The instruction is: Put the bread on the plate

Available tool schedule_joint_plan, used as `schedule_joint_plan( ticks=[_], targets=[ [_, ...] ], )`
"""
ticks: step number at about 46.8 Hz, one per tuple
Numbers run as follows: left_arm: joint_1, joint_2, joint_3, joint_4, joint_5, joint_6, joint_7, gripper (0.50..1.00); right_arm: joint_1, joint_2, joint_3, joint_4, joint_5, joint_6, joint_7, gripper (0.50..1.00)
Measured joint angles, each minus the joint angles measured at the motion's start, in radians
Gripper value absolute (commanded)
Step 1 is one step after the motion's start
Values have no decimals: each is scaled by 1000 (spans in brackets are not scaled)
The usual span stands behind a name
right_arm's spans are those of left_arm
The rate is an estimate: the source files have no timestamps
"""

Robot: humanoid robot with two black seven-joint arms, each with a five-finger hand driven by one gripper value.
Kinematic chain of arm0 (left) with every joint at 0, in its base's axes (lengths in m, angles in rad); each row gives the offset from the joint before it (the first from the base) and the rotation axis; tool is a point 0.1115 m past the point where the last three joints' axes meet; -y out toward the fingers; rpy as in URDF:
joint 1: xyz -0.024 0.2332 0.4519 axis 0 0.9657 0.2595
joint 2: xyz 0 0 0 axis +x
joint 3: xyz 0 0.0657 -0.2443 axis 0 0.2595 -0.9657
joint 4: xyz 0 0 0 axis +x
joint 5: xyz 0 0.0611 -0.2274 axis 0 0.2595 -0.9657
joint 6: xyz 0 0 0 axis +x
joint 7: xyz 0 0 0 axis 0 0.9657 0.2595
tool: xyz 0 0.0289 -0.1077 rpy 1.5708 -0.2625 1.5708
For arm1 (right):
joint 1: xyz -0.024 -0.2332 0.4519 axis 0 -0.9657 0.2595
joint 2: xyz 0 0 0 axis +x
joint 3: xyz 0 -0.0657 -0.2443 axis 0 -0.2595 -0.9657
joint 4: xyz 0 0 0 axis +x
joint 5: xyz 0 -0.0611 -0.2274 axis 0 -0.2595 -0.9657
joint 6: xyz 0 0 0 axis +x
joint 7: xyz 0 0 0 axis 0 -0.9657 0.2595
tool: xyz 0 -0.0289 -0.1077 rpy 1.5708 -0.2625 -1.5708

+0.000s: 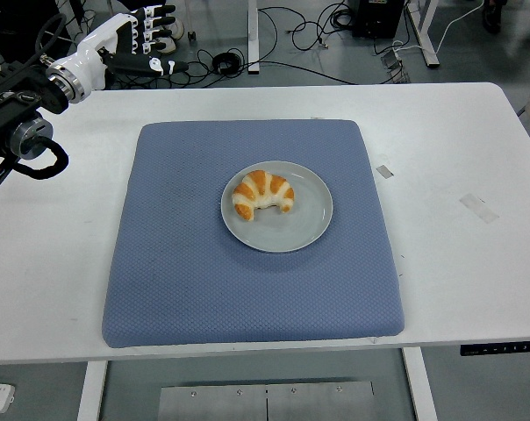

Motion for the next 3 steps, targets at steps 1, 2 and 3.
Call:
schedule_joint_plan(
  ticks=[1, 2, 3],
  targets=[
    [0, 0, 0, 3, -12, 0, 0, 961, 0, 0, 0, 0, 0, 0, 0, 1000],
    [1, 0, 0, 7, -25, 0, 0, 963, 0, 0, 0, 0, 0, 0, 0, 1000],
    [2, 0, 0, 11, -33, 0, 0, 963, 0, 0, 0, 0, 0, 0, 0, 1000]
  ],
)
